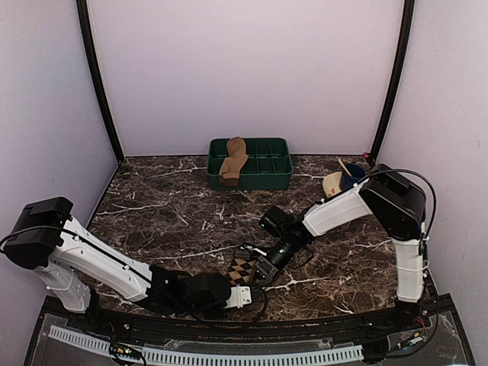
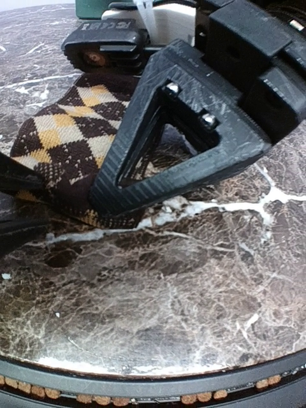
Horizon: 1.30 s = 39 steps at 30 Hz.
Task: Roll the socks
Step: Place the sock at the center of the board.
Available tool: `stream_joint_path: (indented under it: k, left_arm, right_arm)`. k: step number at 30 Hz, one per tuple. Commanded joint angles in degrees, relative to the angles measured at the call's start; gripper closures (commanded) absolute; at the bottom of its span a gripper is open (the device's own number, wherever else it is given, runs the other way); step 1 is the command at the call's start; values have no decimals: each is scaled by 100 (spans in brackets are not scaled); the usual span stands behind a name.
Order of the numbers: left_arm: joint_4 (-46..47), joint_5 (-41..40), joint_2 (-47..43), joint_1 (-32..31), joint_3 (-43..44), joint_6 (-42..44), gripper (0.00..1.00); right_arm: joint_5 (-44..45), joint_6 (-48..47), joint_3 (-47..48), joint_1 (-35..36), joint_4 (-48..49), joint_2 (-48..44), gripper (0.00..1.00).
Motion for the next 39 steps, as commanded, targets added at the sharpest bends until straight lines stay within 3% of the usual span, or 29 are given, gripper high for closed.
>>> stream_joint_path:
  k: [1, 39]
  left_arm:
    - [138, -90, -281, -62, 102, 78, 81]
    - [205, -581, 520, -66, 192, 363, 75]
  right_arm:
    - [166, -42, -33, -33, -240, 172, 100]
    - [120, -30, -46, -35, -319, 134, 100]
